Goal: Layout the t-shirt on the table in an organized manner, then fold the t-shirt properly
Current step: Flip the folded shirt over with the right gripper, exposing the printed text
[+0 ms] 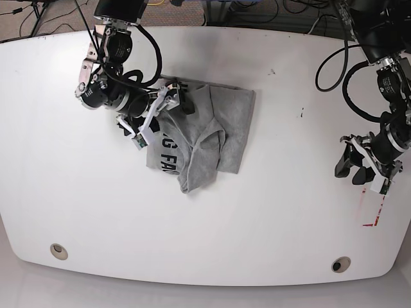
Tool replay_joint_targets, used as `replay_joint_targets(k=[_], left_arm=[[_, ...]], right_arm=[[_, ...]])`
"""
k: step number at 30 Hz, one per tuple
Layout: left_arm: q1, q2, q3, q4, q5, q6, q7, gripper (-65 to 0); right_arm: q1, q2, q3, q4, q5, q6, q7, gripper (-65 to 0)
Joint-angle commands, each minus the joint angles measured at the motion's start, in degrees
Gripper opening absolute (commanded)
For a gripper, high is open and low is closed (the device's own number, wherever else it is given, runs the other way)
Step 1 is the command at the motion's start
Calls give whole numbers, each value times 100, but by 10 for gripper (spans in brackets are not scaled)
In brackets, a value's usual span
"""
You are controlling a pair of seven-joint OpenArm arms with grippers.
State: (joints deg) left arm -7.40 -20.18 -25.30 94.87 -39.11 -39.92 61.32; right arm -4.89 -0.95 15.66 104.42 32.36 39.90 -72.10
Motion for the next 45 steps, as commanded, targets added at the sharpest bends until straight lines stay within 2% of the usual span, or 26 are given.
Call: replay_joint_targets(k=[1,6,14,20,27,32,37,45], left_arm=[[-108,-96,-24,91,-128,-8,-123,-343],[-108,-96,-24,91,-128,-8,-123,-343],[-100,-113,-33,91,-128,-8,-123,-343],[-38,-113,-33,109,-128,-8,-123,-343],[-3,-122,-41,117,-111,-8,-123,-343],[67,-236,-41,126,-128,-8,-123,-343],[94,-254,-41,126,-128,-8,-123,-343],[217,-263,-33,425,-102,-8,-123,-343]], right_arm=[[62,3,-6,85,127,10,128,-46],[-79,-41,-67,103,153,10,119,-46],[-122,-182,-656,120,162,10,119,-46],[-131,-551,-1017,120,162,10,119,-46],[45,-805,-1623,129,162,10,93,-46],[89,-805,-1957,208,153,10,93,-46],[124,-805,-1685,560,136,10,84,-46],[528,-235,-902,235,144,10,119,-46]])
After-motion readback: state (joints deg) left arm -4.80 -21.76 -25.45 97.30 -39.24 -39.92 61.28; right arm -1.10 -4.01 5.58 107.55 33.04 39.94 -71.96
